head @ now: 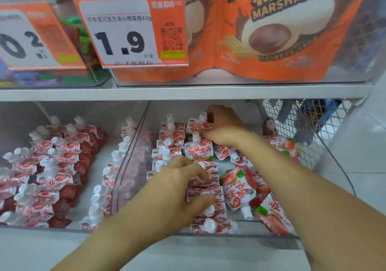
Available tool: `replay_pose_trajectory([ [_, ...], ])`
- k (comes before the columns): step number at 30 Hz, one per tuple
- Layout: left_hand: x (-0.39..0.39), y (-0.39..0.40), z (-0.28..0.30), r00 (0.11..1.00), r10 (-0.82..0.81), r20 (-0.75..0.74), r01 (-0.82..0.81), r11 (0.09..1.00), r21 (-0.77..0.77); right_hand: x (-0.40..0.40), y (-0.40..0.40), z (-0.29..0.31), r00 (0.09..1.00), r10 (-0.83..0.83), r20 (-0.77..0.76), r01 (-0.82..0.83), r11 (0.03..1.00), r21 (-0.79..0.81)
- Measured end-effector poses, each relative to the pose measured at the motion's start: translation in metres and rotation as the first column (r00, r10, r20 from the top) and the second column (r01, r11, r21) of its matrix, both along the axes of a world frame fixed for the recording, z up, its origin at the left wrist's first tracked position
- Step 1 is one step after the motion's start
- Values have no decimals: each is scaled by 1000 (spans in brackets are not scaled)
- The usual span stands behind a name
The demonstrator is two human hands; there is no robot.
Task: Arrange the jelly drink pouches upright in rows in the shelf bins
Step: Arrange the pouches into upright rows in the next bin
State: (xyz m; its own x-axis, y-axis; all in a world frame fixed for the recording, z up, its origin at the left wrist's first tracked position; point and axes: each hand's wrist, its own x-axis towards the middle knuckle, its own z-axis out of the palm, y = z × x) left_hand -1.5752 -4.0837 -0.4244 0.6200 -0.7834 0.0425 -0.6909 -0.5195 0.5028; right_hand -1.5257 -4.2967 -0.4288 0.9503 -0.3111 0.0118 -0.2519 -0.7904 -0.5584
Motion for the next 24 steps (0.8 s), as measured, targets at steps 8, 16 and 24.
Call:
replay_pose_trajectory([
  [8,-4,-5,-4,999,52,-11,-52,999,-10,-2,-2,4,917,294,-269,-314,949,-37],
  [16,0,-7,-5,997,72,12,-72,997,-10,-7,4,3,902,297,-312,-353,926,-138],
  [24,6,-7,1,994,96,54,-94,995,-42,-6,-9,15,891,286,-352,-311,950,-14],
])
